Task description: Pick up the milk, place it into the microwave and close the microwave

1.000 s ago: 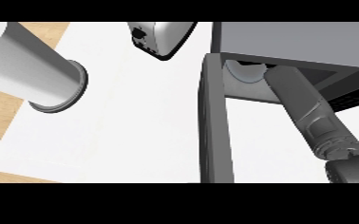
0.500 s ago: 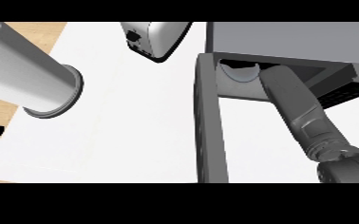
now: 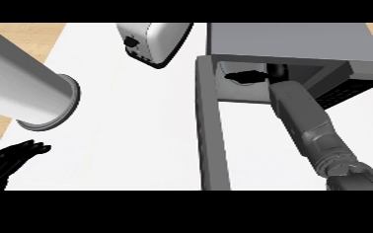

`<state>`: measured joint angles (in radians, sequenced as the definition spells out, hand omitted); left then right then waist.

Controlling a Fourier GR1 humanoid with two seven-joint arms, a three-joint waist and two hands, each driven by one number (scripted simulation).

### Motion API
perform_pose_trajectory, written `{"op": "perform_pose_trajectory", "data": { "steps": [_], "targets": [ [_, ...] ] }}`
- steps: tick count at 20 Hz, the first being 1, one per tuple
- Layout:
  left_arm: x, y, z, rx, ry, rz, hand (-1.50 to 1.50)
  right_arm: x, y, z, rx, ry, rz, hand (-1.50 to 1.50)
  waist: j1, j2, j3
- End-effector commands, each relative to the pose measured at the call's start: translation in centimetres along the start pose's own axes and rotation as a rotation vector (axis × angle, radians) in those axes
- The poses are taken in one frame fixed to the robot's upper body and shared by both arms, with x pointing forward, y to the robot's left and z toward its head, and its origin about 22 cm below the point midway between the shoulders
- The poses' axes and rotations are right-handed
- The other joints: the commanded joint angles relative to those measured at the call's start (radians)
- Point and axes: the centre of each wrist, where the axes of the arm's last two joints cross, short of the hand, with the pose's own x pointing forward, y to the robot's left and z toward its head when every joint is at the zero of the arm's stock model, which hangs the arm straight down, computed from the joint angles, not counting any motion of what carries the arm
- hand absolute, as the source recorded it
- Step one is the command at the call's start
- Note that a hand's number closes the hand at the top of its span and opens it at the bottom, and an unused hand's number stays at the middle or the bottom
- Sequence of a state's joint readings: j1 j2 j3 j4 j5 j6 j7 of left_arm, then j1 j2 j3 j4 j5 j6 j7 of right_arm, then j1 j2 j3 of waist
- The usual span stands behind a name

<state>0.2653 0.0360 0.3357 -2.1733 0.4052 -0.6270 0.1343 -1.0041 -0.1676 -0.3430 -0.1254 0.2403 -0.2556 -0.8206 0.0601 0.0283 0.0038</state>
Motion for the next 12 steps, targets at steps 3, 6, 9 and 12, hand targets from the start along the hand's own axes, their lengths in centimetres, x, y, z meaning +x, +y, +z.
{"op": "perform_pose_trajectory", "data": {
  "steps": [3,6,9,12],
  "targets": [
    [-0.3,-2.3,-1.4,-0.054,0.016,0.037,1.50,-2.4,0.7,3.4,0.051,0.035,-0.220,-1.50,-0.029,-0.015,-0.001],
    [-0.6,-2.9,-1.4,-0.063,0.036,0.045,1.50,-3.9,1.7,6.1,0.085,0.045,-0.281,-1.50,-0.039,-0.021,-0.002],
    [-1.6,-3.4,-2.7,-0.066,0.069,0.052,1.50,-4.9,2.4,8.2,0.109,0.062,-0.311,-1.50,-0.065,-0.031,-0.004],
    [-1.4,-5.7,-3.9,-0.092,0.068,0.058,1.50,-6.0,-0.1,9.5,0.101,0.060,-0.316,-1.50,-0.068,-0.033,-0.004]
  ]
}}
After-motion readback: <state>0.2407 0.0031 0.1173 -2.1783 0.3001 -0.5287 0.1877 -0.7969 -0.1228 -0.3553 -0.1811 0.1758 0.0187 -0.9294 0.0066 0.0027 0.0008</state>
